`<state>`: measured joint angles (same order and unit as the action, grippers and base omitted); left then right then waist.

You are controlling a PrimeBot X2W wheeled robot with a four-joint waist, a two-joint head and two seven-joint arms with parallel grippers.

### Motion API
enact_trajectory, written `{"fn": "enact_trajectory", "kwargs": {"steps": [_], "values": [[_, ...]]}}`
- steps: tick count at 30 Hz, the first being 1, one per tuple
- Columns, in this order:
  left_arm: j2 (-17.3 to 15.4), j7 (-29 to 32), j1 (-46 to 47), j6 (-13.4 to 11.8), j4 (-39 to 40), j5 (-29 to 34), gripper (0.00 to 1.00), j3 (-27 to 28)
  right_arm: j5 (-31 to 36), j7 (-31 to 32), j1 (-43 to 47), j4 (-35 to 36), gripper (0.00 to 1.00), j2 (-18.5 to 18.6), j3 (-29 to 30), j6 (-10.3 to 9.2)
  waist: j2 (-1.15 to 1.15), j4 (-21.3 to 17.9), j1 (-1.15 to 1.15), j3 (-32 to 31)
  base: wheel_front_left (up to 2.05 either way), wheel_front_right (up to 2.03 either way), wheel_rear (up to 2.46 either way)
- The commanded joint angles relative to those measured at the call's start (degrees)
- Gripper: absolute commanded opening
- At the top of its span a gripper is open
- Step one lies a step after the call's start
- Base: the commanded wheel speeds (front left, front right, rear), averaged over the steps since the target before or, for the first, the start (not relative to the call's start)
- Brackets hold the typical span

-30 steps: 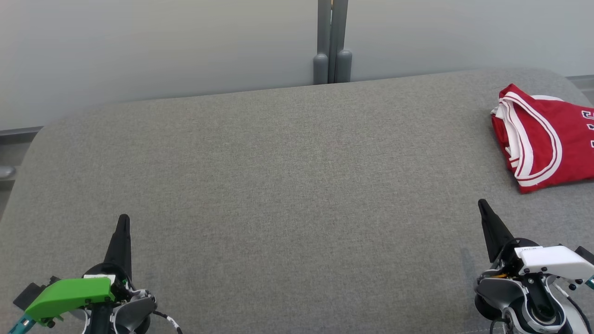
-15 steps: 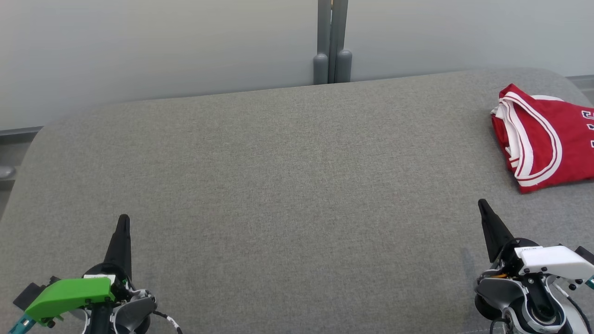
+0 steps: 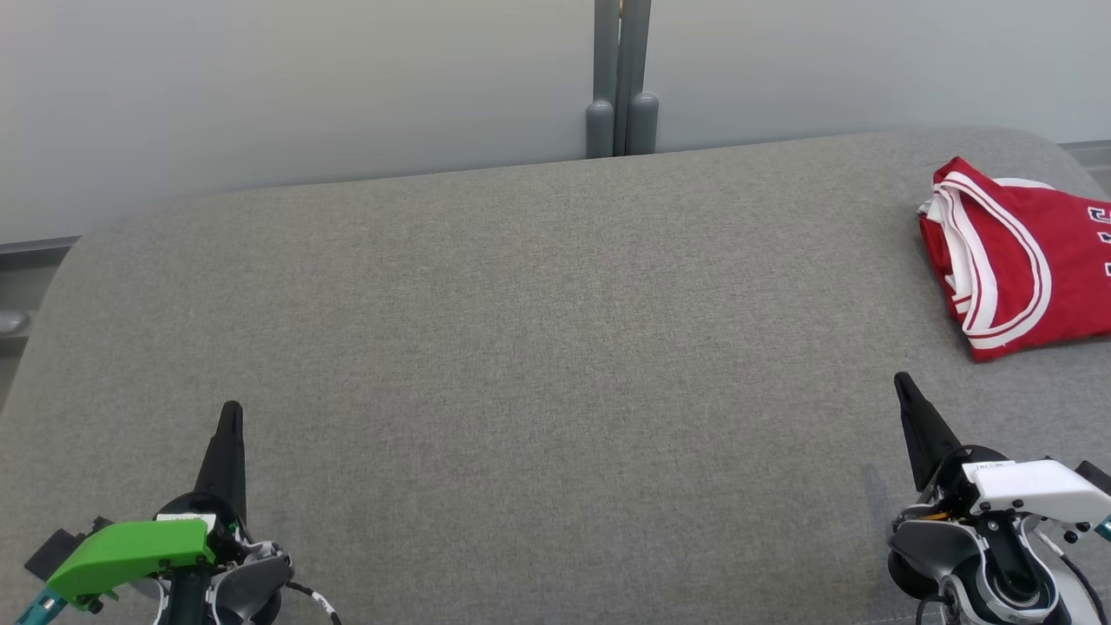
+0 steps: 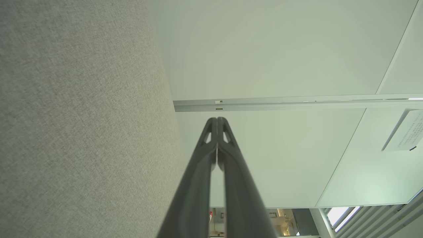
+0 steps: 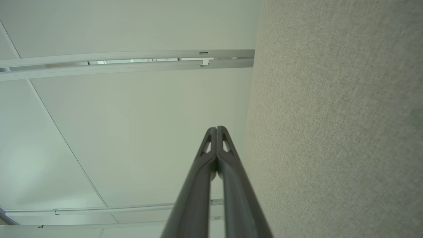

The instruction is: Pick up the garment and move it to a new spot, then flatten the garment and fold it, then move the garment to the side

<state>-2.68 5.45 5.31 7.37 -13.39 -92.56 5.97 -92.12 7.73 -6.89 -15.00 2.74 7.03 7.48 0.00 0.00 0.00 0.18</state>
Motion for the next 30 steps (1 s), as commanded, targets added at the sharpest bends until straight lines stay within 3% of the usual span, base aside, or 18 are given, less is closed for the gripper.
{"fn": "enact_trajectory", "kwargs": {"steps": [1,30], "values": [[-0.4,0.0,0.6,0.3,0.1,0.0,0.0,0.2,-0.3,0.2,-0.4,0.3,0.0,0.3,0.1,0.02,0.0,0.0,0.0,0.0,0.0,0.0,0.0],[-0.4,0.0,0.6,0.3,0.1,0.0,0.0,0.2,-0.3,0.2,-0.4,0.3,0.0,0.3,0.1,0.02,0.0,0.0,0.0,0.0,0.0,0.0,0.0]]}}
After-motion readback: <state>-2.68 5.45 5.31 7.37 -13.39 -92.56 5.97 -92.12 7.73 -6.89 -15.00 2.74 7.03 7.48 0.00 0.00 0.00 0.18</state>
